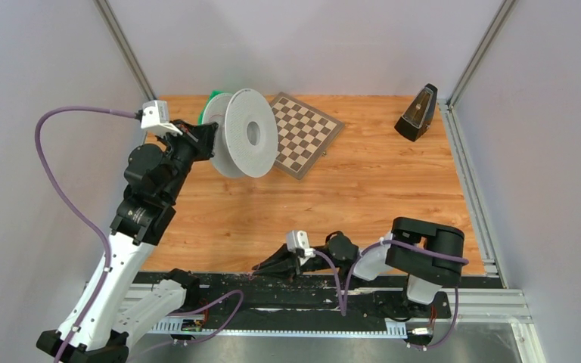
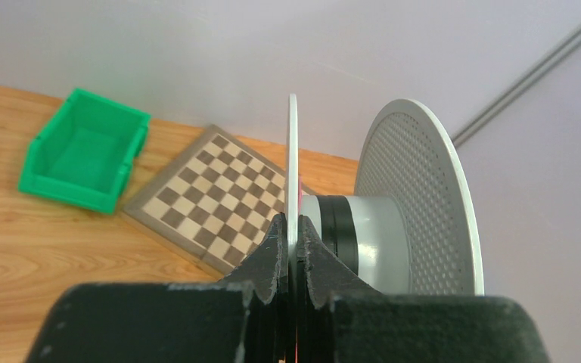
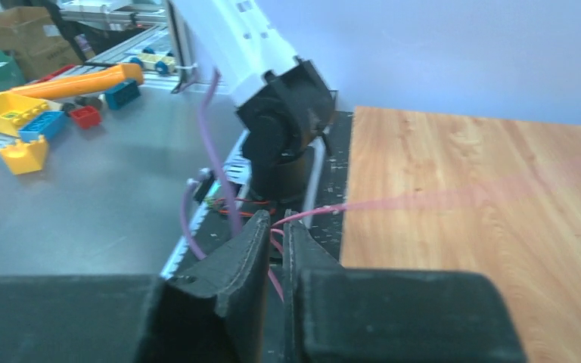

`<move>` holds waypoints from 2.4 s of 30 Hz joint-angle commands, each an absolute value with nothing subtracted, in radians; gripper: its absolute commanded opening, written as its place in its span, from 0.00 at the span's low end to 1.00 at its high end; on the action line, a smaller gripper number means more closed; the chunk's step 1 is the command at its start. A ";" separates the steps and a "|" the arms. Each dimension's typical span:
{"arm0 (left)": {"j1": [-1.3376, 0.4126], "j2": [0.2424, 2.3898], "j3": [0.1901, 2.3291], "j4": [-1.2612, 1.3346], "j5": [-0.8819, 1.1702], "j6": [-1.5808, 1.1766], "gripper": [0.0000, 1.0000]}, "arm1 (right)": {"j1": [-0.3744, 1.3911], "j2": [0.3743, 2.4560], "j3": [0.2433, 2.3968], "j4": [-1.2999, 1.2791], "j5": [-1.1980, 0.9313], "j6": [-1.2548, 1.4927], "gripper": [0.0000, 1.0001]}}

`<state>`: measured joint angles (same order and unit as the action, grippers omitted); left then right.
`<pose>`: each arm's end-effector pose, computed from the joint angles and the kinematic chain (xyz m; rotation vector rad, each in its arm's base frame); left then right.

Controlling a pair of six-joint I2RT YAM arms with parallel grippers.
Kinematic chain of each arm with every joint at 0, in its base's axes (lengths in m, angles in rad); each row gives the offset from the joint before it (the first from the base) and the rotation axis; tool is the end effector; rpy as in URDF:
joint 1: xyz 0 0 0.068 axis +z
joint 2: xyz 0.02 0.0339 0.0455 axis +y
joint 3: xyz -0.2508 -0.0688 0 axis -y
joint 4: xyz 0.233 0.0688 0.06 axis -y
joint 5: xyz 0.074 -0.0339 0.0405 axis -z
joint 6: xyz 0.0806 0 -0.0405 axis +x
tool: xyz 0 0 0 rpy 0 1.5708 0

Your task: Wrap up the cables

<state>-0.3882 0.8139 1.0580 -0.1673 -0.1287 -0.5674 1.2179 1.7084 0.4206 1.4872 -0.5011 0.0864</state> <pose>0.2009 -0.0710 0.4222 -0.2426 1.5124 -0.6713 0.0739 0.3126 0.1836 -1.1867 1.0033 1.4019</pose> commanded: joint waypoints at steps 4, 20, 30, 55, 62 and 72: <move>-0.384 0.864 1.163 -0.097 -0.201 -0.470 0.00 | 1.351 1.697 0.298 1.630 -0.333 0.103 0.05; -0.384 0.893 1.153 -0.195 -0.078 -0.453 0.00 | 1.316 1.274 0.395 0.919 0.054 0.013 0.36; -0.385 0.788 1.238 -0.290 0.182 -0.576 0.00 | 1.049 1.343 0.423 1.069 -0.078 0.096 0.64; -0.384 0.751 1.219 -0.119 0.246 -0.790 0.00 | 0.975 1.841 0.585 1.688 -0.686 0.507 0.34; -0.384 0.764 1.138 -0.120 -0.079 -0.707 0.00 | 1.032 1.810 0.497 1.676 -0.619 0.495 0.04; -0.405 0.979 1.194 -0.157 -0.335 -0.399 0.00 | 1.033 1.631 0.502 1.345 -0.591 0.367 0.02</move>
<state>-0.3874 0.9508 1.1603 -0.2413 -0.1741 -0.5346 1.0389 1.7531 0.4618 1.4452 -0.5919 0.4351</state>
